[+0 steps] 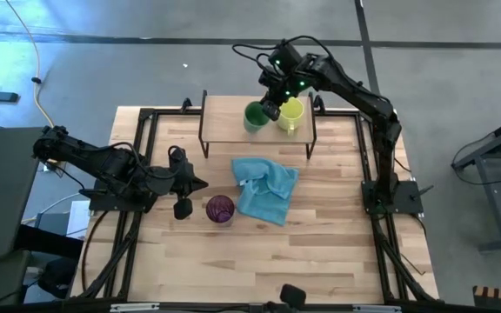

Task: Stack small to large cups/mugs on shelf
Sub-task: Put the green cup on the shelf

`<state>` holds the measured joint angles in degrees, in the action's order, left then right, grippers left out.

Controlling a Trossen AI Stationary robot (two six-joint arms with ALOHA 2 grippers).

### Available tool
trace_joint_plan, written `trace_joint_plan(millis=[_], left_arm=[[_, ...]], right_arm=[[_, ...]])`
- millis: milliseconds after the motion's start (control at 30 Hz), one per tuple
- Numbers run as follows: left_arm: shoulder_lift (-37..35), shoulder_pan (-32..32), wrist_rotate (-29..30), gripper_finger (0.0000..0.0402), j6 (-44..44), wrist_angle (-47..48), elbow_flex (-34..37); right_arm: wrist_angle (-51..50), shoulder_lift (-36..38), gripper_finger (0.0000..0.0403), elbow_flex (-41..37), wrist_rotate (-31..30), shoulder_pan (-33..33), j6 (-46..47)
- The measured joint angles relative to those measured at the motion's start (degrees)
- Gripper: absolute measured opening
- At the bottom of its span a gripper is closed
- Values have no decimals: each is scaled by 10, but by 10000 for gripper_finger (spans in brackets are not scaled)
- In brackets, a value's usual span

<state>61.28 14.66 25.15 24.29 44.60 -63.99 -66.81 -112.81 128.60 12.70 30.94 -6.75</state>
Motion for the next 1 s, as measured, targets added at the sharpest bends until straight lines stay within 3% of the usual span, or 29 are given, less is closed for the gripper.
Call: trace_joint_plan(millis=[1000], left_arm=[[0,0,0,1,0,0,0]], right_arm=[[14,-16,0,0,-17,40,80]])
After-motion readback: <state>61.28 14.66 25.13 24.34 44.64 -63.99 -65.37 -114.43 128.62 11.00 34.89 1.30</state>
